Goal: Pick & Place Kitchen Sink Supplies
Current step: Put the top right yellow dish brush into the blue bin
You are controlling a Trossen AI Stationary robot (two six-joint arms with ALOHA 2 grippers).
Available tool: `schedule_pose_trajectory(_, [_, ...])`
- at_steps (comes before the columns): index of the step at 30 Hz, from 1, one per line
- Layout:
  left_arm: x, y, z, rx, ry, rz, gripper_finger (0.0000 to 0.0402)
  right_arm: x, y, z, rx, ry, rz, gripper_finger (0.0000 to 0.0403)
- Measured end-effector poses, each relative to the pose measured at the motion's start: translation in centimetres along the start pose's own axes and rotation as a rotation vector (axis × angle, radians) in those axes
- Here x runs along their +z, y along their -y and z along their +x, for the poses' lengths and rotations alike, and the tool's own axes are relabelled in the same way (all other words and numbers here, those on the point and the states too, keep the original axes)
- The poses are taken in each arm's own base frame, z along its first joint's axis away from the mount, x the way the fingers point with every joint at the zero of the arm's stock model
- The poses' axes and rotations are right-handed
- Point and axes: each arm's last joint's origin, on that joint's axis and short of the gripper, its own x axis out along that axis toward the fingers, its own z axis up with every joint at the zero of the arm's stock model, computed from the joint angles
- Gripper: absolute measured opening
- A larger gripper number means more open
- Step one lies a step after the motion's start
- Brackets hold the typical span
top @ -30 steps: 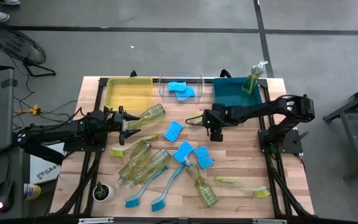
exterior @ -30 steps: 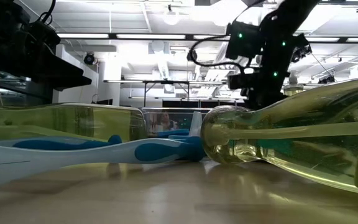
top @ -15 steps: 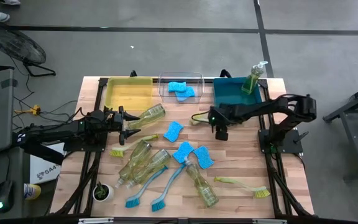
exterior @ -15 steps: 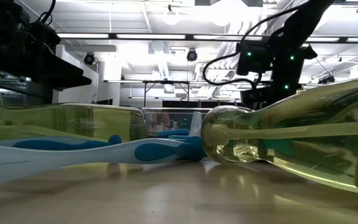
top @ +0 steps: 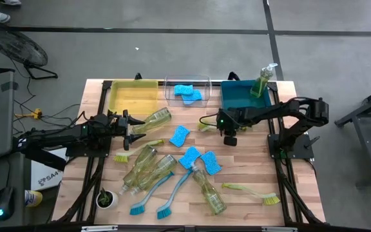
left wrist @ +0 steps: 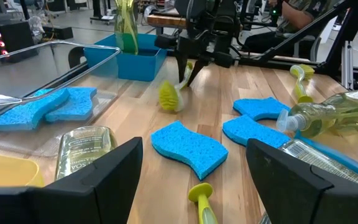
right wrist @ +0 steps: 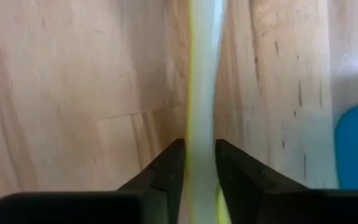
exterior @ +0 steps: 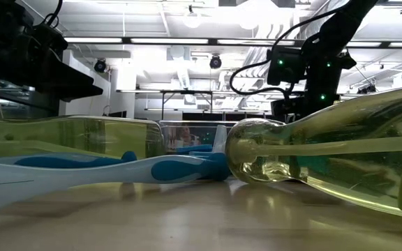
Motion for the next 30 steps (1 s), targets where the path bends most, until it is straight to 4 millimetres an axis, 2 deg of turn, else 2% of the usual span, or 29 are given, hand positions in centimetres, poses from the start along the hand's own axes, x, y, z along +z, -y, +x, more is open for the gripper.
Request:
schedule_pose_trajectory(3, [0.0,0.0,0.0,0.0,0.0,0.0,0.028,0.1,0.0,0.0,-0.003,0.01,-0.002,0.0046])
schedule_pose_trajectory(13, [0.0,0.0,0.0,0.0,0.0,0.0,0.028,0.4,-0.5,-0.5,-0.038,0.061,0.079,0.0046])
schedule_pose_trajectory(16, [0.0,0.0,0.0,0.0,0.0,0.0,0.028,0.3,-1.3,-1.6,-0.052,0.1,0.083,0.0046])
schedule_pose_trajectory(30, [0.0,0.0,0.0,0.0,0.0,0.0,0.028,0.2,-5.4,-9.6,-0.032,0.505,0.015,0.0046])
